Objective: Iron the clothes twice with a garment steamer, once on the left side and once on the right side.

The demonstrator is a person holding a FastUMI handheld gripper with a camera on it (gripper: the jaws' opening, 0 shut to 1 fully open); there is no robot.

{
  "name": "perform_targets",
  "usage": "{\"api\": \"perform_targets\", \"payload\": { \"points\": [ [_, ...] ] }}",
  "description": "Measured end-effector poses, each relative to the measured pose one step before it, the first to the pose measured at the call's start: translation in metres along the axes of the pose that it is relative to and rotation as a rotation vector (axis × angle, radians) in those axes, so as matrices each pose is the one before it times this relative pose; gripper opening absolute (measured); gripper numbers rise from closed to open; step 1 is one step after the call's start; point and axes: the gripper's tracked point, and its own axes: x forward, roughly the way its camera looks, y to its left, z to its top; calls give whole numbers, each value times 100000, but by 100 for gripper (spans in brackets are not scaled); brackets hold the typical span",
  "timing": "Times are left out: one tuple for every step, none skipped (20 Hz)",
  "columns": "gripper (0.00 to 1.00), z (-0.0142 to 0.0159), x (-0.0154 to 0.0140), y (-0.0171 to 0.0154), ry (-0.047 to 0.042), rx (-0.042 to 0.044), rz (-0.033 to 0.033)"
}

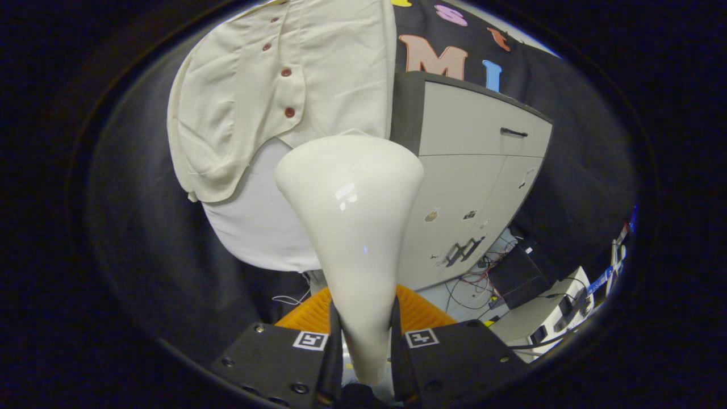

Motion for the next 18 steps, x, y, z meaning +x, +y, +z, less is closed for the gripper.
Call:
{"api": "perform_targets", "payload": {
  "points": [
    [35,-24,-1016,57,-1082,52,777],
    [35,80,-1102,215,-1000,-470,999],
    [35,201,-1031,254,-1417,-766,1063],
    [35,177,-1014,237,-794,-924,1112],
    [35,169,-1030,254,-741,-809,874],
    [35,416,-1152,173,-899,-676,605],
    [35,563,-1210,224,-1457,-524,588],
    [35,917,-1206,244,-2073,-467,580],
    [35,981,-1201,133,-2112,-450,636],
    [35,1221,-1393,121,-2906,-559,744],
    [35,1486,-1244,301,-3776,-586,606],
    [35,1784,-1139,325,-4131,-237,742],
    [35,1734,-1115,245,-4362,-106,825],
    [35,1944,-959,331,-4084,-294,1201],
    [35,1626,-897,110,-3228,-255,737],
    [35,1662,-806,55,-3052,-385,642],
    [35,1493,-626,-67,-3221,278,393],
    [35,1284,-626,-106,-2532,690,432]
  ]
}}
